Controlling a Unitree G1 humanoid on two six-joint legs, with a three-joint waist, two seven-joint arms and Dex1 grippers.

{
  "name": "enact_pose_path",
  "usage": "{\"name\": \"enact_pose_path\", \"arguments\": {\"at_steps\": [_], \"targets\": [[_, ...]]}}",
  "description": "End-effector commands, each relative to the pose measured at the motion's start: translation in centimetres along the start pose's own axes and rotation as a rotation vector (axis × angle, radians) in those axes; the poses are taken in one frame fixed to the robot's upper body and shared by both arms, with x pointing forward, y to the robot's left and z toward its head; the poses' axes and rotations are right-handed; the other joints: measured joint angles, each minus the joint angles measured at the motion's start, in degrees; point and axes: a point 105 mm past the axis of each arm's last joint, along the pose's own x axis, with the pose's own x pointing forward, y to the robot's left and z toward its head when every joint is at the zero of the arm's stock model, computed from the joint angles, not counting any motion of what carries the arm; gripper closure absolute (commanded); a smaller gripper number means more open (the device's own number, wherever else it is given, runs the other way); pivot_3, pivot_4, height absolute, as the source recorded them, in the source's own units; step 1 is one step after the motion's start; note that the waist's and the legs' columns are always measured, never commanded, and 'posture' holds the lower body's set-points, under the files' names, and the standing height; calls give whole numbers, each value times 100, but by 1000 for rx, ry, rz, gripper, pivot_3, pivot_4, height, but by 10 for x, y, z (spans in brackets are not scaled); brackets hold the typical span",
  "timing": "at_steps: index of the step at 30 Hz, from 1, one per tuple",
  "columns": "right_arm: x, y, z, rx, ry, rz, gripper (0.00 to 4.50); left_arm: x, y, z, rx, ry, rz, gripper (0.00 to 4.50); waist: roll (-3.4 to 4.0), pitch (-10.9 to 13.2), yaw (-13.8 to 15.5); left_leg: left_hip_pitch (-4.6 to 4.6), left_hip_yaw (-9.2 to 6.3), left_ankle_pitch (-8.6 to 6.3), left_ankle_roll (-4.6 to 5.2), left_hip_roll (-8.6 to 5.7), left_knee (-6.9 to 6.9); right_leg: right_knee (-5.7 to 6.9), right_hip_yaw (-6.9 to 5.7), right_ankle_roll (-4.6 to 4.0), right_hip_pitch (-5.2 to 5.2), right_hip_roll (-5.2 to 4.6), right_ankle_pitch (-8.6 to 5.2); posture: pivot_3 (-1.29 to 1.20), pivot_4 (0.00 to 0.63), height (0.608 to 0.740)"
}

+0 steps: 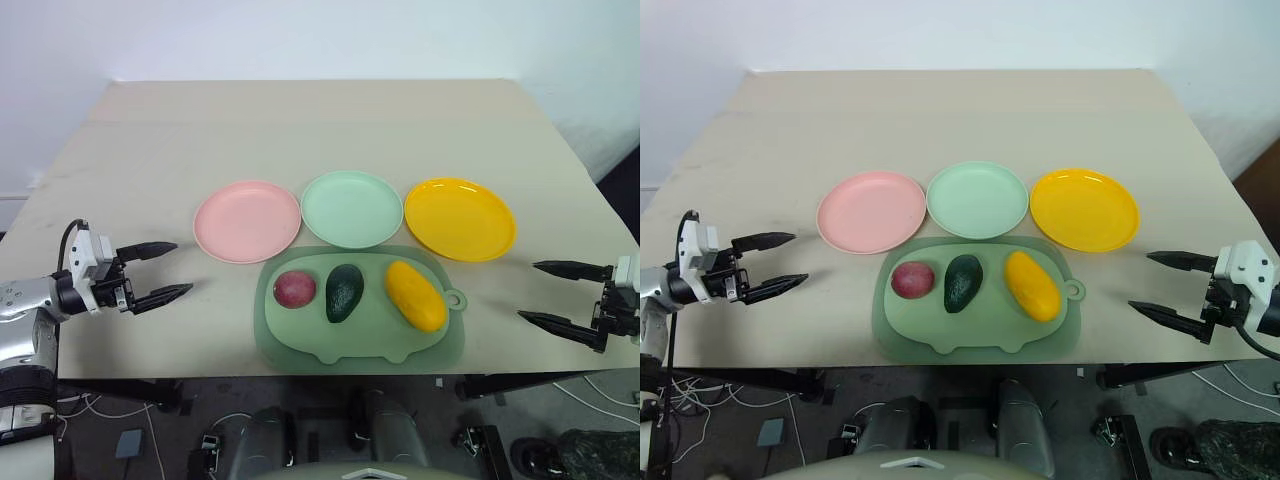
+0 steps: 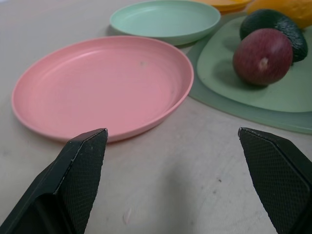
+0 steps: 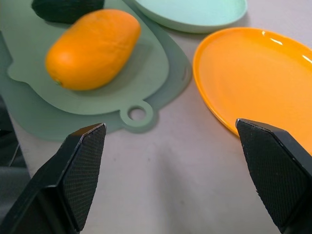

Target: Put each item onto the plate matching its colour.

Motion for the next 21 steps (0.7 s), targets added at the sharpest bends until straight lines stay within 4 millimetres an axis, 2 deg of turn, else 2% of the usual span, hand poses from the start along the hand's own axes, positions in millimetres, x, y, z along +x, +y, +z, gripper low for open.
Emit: {"name": "enact_pose_path", "arguments": {"at_steps": [1,6,10,14,17,21], "targets": [[-2,-1,15,-30,-24,9,14,-9,4,14,55,-16,-3,0,0,0,-1,0,0,0,0,0,0,0,0,0,0,0,0,0,150,733],[-1,1,16,-22,-35,25,14,-12,-3,18,68,-18,-43,0,0,0,1,0,-1,0,0,0,0,-1,0,0,0,0,0,0,150,733],[9,3,25,-14,-68,53,14,-8,-9,23,73,-38,-64,0,0,0,0,0,-3,0,0,6,0,0,0,0,0,0,0,0,150,733],[28,5,34,48,-38,70,14,1,-26,27,78,-54,-92,0,1,0,-9,1,-5,0,0,12,0,0,3,0,-1,0,0,0,150,733],[43,12,48,115,-54,111,14,6,-36,33,74,-76,-94,0,2,0,-5,-1,-6,0,0,15,0,1,5,-1,-5,1,0,0,150,733],[69,22,61,223,-30,119,14,9,-46,29,55,-83,-89,0,2,-1,-4,-1,-7,0,0,15,1,1,6,-2,-4,0,0,0,150,733]]}}
